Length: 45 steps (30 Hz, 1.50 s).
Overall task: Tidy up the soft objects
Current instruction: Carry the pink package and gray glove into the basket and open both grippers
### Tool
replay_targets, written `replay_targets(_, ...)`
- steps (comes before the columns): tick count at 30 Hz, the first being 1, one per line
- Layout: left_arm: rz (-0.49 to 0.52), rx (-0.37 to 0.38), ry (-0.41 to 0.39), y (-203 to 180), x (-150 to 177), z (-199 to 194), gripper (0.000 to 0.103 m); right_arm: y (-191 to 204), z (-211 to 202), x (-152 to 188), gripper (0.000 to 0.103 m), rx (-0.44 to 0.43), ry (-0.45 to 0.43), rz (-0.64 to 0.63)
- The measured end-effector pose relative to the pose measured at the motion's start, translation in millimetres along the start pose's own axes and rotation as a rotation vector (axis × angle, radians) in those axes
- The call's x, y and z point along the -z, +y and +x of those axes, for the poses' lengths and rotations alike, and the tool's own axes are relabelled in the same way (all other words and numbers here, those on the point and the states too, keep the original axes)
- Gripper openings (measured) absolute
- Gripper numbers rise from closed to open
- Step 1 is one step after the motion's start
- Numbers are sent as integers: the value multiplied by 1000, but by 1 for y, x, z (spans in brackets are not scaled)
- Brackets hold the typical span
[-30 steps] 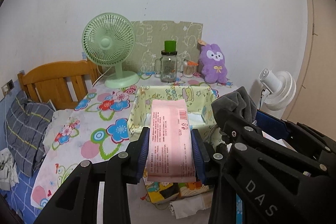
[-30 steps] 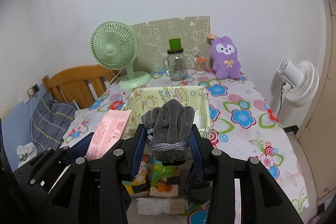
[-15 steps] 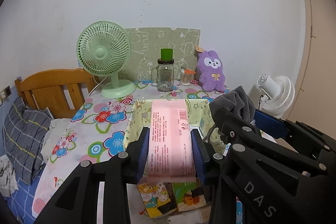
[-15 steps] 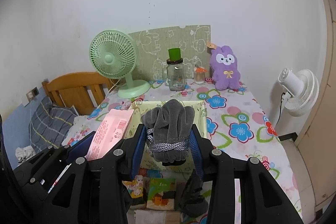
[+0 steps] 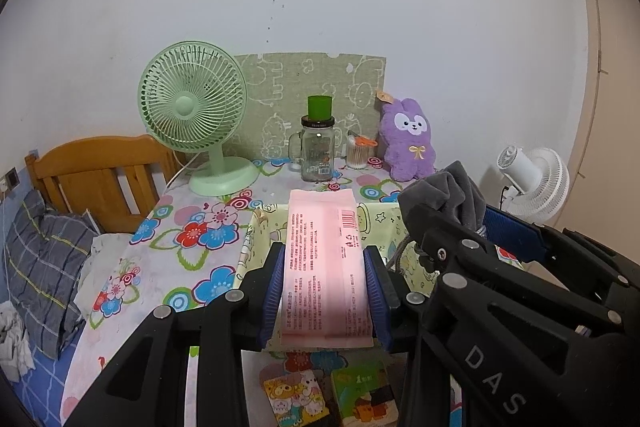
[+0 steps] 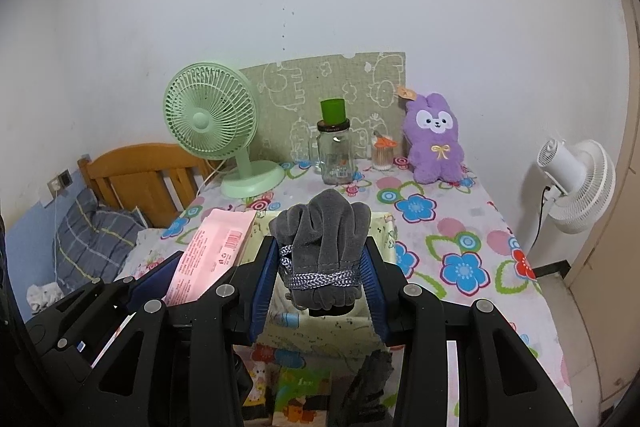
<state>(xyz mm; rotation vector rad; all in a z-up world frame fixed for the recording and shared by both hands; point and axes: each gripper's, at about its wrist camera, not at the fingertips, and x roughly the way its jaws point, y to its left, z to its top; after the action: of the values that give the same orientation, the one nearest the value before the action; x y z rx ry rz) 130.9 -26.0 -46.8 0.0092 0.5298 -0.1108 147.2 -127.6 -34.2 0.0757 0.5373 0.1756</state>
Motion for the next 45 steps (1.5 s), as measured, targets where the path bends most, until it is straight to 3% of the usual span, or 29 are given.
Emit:
replay_targets(14, 31, -19, 17, -2, -8, 31, 39, -8, 35, -10, 45, 11, 12, -5)
replay_targets(32, 3, -12, 116, 5, 5, 86, 40, -16, 89, 3, 45, 3, 72, -10)
replay_targets(36, -1, -48, 141, 8, 13, 94, 42, -17, 98, 10, 45, -2, 94, -13)
replay_targets(40, -4, -64, 172, 11, 22, 102, 57, -16, 107, 19, 45, -3, 120, -21)
replay_targets(45, -4, -72, 177, 13, 24, 104, 67, -14, 113, 23, 45, -22, 135, -13)
